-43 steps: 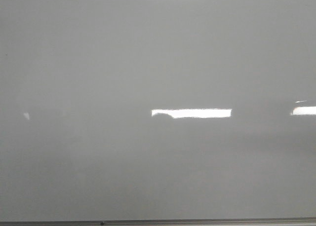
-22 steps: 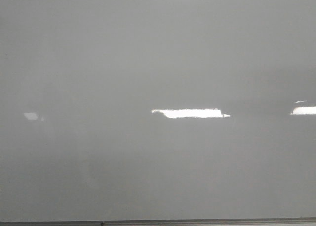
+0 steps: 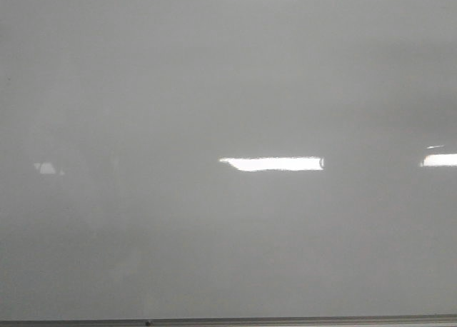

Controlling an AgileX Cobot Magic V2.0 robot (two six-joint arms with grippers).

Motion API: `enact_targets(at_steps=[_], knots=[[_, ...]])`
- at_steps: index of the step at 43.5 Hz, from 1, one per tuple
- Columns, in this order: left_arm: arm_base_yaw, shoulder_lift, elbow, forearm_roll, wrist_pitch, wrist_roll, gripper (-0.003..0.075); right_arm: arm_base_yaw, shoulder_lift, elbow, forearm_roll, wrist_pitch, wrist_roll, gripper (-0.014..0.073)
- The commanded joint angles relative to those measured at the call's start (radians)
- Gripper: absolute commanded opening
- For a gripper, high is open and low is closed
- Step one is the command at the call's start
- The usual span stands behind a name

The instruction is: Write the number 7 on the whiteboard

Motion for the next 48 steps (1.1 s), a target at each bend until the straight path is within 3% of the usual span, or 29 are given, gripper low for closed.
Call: enact_targets(at_steps=[1,18,21,23,31,34,48], knots=[[-0.007,0.039,-0.02,-0.01,-0.045,0.002,-0.002,-0.003,0.059,-0.036,-0.012,-0.045,-0.002,-0.0067],[-0.007,0.064,0.06,-0.042,-0.047,0.002,-0.001,0.023,0.1,-0.024,-0.012,-0.045,-0.026,-0.0056],[-0.007,0.064,0.06,-0.044,-0.043,0.002,0.004,0.057,0.1,-0.024,-0.012,-0.035,-0.048,0.0008],[-0.007,0.064,0.06,-0.044,-0.043,0.002,0.0118,0.075,0.1,-0.024,-0.012,-0.023,-0.051,0.0078],[-0.007,0.064,0.06,-0.044,-0.043,0.002,0.0471,0.099,0.1,-0.024,-0.012,-0.003,-0.051,0.0491],[-0.007,0.072,0.06,-0.044,-0.043,0.002,0.053,0.099,0.1,-0.024,-0.012,-0.003,-0.051,0.0575],[-0.007,0.28,-0.006,-0.038,-0.031,0.011,0.0533,0.099,0.1,-0.024,-0.012,-0.004,-0.051,0.0603]])
